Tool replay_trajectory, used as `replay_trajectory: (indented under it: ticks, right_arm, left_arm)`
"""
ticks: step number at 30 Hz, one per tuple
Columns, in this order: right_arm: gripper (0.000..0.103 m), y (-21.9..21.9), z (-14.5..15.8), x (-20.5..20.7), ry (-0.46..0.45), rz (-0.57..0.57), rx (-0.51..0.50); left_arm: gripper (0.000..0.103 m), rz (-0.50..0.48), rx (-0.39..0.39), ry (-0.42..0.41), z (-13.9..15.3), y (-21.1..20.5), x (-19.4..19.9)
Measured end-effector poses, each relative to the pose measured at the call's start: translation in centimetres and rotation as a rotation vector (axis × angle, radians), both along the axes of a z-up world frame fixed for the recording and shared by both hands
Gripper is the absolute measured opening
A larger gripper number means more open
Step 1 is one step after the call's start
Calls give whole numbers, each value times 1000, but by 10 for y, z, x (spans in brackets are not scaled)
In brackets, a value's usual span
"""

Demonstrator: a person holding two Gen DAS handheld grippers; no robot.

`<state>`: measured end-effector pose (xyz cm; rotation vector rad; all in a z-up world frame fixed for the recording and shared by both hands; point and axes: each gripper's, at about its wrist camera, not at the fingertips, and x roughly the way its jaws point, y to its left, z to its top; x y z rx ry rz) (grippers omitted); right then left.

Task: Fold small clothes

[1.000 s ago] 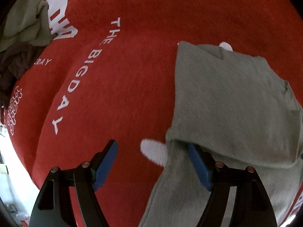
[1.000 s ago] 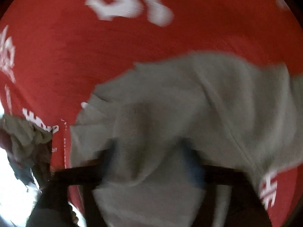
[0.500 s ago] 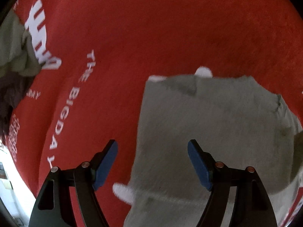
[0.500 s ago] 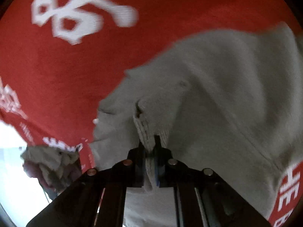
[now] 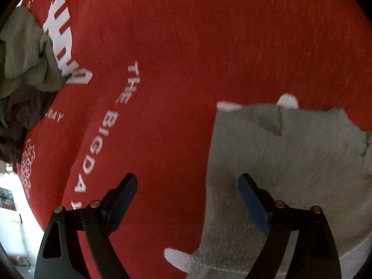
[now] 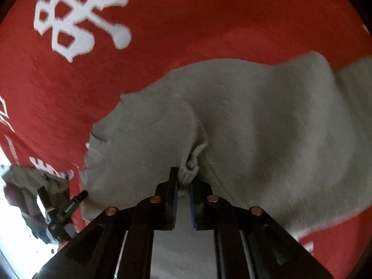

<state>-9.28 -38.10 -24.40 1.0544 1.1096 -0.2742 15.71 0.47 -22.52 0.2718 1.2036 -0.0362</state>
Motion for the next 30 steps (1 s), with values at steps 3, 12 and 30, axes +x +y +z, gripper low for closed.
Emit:
replay_trajectory:
  ticks: [3,12,30]
  right_arm:
    - [26,3,16,-10,25,-11,-41]
    - [45,38,53,23,-32,180,-112]
    - [46,258,31,287,-175,1000,-146]
  left_arm:
    - [89,-80,-30,4,6,-11,11]
    - [89,-201,-1,114,-21,-35,39]
    - [89,-78,-184,108,-18,60,-12]
